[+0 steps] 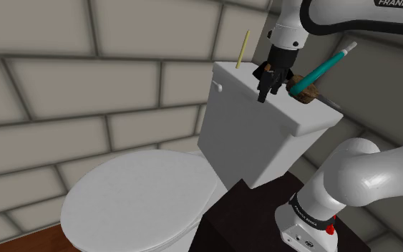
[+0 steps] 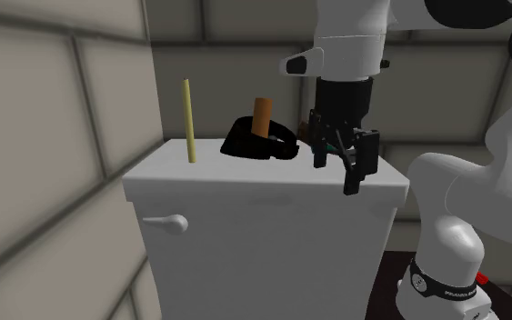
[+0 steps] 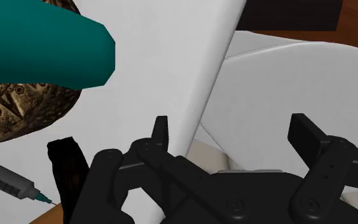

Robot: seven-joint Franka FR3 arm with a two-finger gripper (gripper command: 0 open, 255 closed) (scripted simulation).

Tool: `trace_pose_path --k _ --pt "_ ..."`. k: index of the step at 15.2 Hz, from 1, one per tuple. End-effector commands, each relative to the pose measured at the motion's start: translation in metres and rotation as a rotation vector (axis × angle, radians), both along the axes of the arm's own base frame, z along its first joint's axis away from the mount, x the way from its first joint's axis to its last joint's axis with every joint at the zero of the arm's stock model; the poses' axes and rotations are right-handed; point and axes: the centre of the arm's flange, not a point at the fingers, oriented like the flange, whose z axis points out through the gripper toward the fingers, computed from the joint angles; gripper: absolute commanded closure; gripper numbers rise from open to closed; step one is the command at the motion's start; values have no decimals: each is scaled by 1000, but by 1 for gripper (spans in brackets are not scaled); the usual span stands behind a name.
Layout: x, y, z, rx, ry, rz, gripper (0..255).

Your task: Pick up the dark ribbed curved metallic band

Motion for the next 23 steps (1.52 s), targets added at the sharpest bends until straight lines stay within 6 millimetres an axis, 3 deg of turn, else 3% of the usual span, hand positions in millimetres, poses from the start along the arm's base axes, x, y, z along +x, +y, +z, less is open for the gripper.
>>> trace_pose_path --k 1,12,19,22,23 --pt "0 0 0 0 0 0 0" --pt "34 -140 65 162 -163 111 0" --pt "34 -140 28 162 -163 111 0" --pt "34 -140 25 162 -163 111 0" --pt "34 -140 25 162 -163 111 255"
